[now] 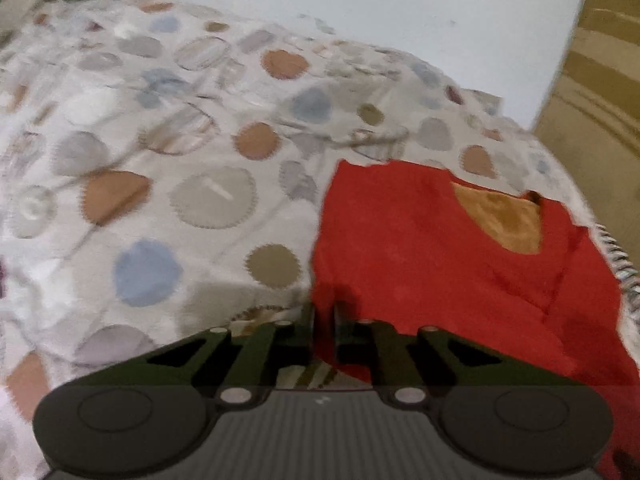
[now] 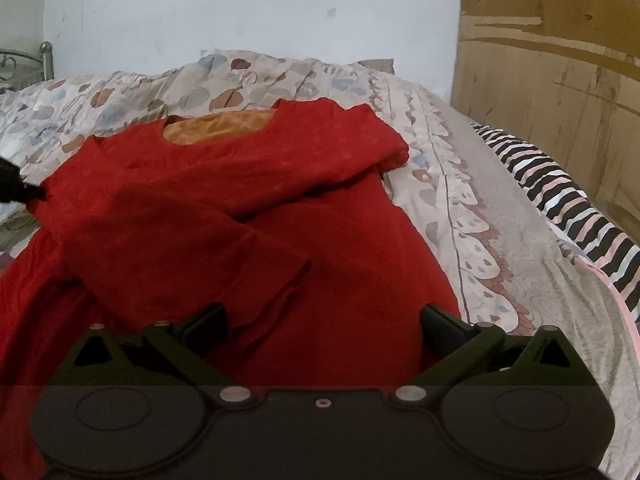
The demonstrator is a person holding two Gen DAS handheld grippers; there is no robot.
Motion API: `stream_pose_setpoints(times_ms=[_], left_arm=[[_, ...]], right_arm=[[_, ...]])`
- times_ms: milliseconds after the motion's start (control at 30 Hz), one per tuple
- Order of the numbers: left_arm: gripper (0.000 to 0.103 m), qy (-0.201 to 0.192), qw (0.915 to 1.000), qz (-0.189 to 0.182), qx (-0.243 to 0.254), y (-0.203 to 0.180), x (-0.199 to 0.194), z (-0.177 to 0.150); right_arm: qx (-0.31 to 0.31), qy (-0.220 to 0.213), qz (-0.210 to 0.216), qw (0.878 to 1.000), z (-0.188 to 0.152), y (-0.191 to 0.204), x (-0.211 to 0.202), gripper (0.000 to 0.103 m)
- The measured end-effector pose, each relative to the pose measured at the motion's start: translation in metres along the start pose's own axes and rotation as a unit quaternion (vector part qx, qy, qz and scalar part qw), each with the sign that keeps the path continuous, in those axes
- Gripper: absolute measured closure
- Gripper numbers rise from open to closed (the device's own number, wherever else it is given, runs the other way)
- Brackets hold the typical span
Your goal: Fold small clothes
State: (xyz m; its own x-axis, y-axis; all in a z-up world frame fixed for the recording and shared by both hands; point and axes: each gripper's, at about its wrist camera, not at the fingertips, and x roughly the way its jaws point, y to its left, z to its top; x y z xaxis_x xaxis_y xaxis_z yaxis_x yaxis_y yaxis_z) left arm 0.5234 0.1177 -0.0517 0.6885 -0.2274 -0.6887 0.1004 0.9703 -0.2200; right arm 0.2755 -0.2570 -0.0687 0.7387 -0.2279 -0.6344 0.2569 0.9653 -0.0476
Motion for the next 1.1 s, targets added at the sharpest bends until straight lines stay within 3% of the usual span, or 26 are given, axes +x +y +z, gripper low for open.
stream_pose_setpoints(times_ms=[133,267,300,333,400,467,533,633,767,900,1033,1067,1100], left_arm=[[0.089,-0.010,0.9990,0.038,0.022,-0.014,0.006,-0.016],[0.080,-0.026,0.9983,0.049,0.019,-0.021,-0.019,-0.030],[0.071,-0.025,0.9987,0.045,0.008,-0.022,-0.029,-0.035],[0.054,-0.024,0.9989,0.041,-0.006,-0.022,-0.040,-0.042],[0.035,-0.035,0.9984,0.036,-0.027,-0.022,-0.063,-0.061],[0.029,-0.045,0.9983,0.027,-0.027,-0.026,-0.090,-0.086],[0.015,-0.039,0.9989,0.015,-0.020,-0.028,-0.113,-0.112],[0.011,-0.022,0.9994,-0.007,-0.026,-0.026,-0.140,-0.147],[0.010,0.022,0.9983,-0.037,-0.040,-0.020,-0.159,-0.186],[0.024,0.043,0.9973,-0.053,-0.027,-0.019,-0.171,-0.204],[0.043,0.071,0.9955,-0.062,-0.003,-0.025,-0.173,-0.210],[0.050,0.082,0.9952,-0.053,0.008,-0.029,-0.172,-0.212],[0.068,0.099,0.9942,-0.034,0.025,-0.035,-0.171,-0.213]], right_arm=[[-0.014,0.010,0.006,1.000,0.000,-0.004,-0.017,0.000],[-0.048,-0.020,0.006,0.999,-0.014,-0.018,-0.053,0.000],[-0.059,-0.030,-0.002,0.998,-0.019,-0.024,-0.062,0.000],[-0.069,-0.040,-0.012,0.997,-0.023,-0.030,-0.072,0.000],[-0.074,-0.053,-0.023,0.996,-0.032,-0.046,-0.090,0.000],[-0.058,-0.060,-0.020,0.996,-0.038,-0.063,-0.103,0.000],[-0.033,-0.059,-0.011,0.998,-0.043,-0.078,-0.112,0.000],[0.006,-0.054,0.019,0.998,-0.049,-0.094,-0.123,0.000],[0.049,-0.046,0.076,0.995,-0.056,-0.106,-0.126,0.002],[0.056,-0.020,0.119,0.991,-0.061,-0.102,-0.122,0.027],[0.071,0.010,0.126,0.989,-0.072,-0.101,-0.119,0.043],[0.075,0.011,0.120,0.990,-0.075,-0.100,-0.119,0.047],[0.077,0.014,0.114,0.990,-0.077,-0.098,-0.121,0.054]])
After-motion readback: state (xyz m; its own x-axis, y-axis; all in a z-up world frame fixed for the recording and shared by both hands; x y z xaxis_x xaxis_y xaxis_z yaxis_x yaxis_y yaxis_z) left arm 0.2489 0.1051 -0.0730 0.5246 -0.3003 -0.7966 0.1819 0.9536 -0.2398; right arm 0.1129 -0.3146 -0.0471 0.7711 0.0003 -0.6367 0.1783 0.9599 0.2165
